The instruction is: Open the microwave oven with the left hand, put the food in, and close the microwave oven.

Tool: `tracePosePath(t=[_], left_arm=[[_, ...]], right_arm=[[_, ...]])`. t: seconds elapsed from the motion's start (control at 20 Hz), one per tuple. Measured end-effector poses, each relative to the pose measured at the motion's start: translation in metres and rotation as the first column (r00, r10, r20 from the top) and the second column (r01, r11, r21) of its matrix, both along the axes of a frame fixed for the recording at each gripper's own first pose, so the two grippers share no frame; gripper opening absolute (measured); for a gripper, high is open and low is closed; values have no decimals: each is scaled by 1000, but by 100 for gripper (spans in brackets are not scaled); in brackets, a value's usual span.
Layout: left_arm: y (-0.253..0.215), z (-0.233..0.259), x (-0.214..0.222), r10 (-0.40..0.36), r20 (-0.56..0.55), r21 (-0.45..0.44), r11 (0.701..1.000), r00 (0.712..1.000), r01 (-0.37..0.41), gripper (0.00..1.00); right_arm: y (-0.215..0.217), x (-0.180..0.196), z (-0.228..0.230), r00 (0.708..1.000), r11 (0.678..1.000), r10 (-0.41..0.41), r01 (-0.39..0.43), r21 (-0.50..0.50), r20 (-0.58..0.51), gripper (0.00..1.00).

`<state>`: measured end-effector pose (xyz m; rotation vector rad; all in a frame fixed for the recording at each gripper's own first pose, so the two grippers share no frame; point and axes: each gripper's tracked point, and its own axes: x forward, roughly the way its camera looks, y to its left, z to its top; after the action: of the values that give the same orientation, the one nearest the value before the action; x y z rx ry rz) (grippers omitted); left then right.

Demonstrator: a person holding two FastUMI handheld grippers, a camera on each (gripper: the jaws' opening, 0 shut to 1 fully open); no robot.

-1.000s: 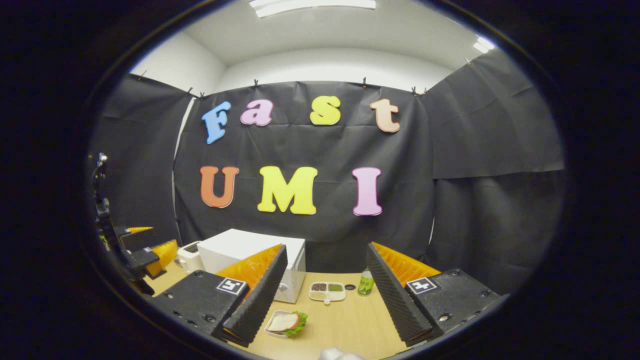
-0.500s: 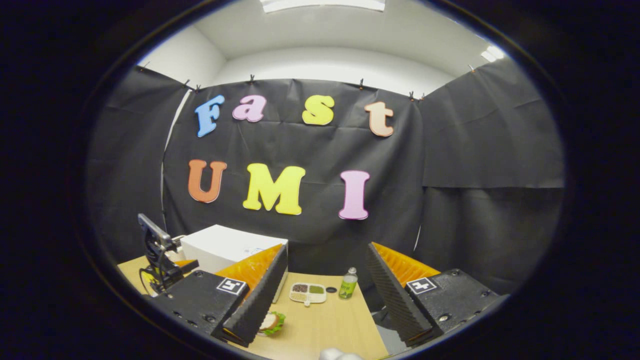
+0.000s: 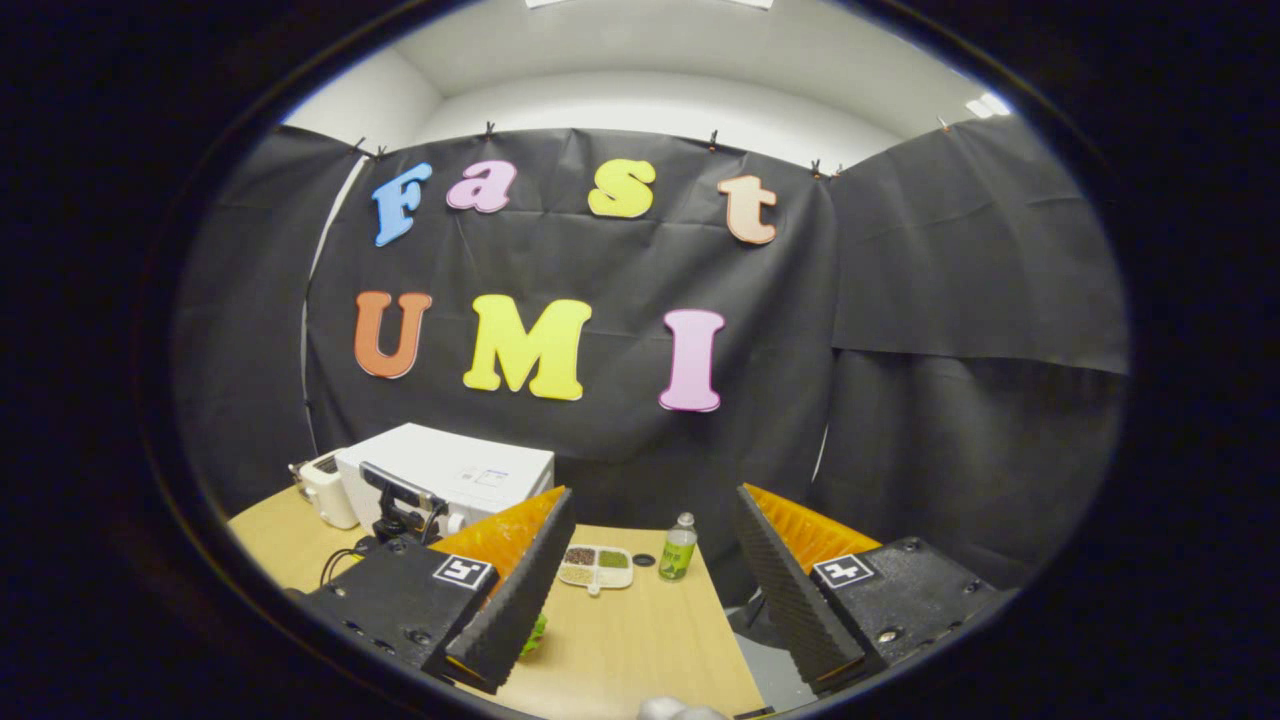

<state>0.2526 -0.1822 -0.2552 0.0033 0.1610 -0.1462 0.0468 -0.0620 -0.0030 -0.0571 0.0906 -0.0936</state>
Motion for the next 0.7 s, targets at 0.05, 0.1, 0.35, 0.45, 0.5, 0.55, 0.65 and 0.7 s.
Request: tracePosePath(t=[0.05, 0.1, 0.35, 0.45, 0.5, 0.55, 0.65, 0.7], left_arm=[[-2, -3, 2, -6, 0, -12, 1000, 1000, 6, 78], [-2, -3, 5, -6, 6, -18, 1000, 1000, 6, 75], [3, -2, 24, 5, 34, -47, 999, 999, -4, 29], [3, -2, 17, -19, 32, -60, 998, 999, 21, 23], [5, -2, 16, -26, 30, -74, 997, 999, 28, 23], [4, -3, 16, -31, 27, -89, 995, 999, 33, 7], [4, -3, 15, -38, 16, -88, 995, 999, 39, 11], [4, -1, 14, -41, 22, -82, 996, 999, 43, 0]], right_arm=[[-1, 2, -1, 1000, 1000, -4, 4, -9, -4, 93], [-1, 3, -2, 1000, 1000, -4, 4, -14, -4, 93], [4, 12, -5, 1000, 1000, 11, -11, -15, -15, 93], [6, 15, -6, 1000, 1000, 20, -20, -19, -19, 100], [6, 14, -7, 1000, 1000, 21, -21, -19, -18, 100], [6, 15, -6, 1000, 1000, 25, -25, -17, -17, 100], [9, 16, -6, 999, 999, 33, -33, -14, -22, 100], [11, 16, -8, 999, 999, 38, -38, -12, -24, 100]])
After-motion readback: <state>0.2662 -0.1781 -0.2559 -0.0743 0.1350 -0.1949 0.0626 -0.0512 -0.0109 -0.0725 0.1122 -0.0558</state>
